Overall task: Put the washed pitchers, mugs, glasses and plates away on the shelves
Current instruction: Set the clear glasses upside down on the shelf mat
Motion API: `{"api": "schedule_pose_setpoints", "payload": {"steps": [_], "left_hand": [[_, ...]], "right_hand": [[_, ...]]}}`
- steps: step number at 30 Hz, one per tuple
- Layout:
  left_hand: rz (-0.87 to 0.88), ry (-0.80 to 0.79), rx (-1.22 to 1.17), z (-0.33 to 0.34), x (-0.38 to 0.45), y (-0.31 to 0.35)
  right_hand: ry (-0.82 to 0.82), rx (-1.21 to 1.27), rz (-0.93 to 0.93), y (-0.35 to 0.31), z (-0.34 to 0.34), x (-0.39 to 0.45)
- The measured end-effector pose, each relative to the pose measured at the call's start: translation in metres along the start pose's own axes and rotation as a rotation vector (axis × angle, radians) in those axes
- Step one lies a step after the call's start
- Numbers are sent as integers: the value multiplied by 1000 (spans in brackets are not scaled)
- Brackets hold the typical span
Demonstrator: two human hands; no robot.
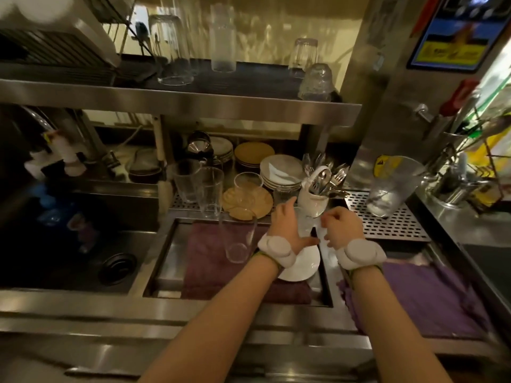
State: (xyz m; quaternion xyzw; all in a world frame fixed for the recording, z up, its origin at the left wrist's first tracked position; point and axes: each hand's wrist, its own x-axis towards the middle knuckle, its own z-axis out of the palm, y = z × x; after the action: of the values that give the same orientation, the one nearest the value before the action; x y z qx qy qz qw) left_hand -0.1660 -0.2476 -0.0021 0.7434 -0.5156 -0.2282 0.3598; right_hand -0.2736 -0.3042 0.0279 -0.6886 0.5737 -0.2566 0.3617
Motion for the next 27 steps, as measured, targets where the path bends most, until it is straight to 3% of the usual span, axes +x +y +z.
{"api": "schedule_pose_setpoints", "payload": {"steps": [11, 19, 24, 27], "left_hand": [[-121, 35, 81, 9, 16, 2], [18, 119, 4, -8, -1, 11], [143, 293, -178, -21, -11, 24], [165, 409, -309, -21, -17, 23]], "right_hand": [[-211, 36, 297, 39, 24, -5], [-202, -238, 267, 29, 26, -8], [-122, 15, 324, 17, 25, -9], [-248, 260, 359, 0, 20, -9]]}}
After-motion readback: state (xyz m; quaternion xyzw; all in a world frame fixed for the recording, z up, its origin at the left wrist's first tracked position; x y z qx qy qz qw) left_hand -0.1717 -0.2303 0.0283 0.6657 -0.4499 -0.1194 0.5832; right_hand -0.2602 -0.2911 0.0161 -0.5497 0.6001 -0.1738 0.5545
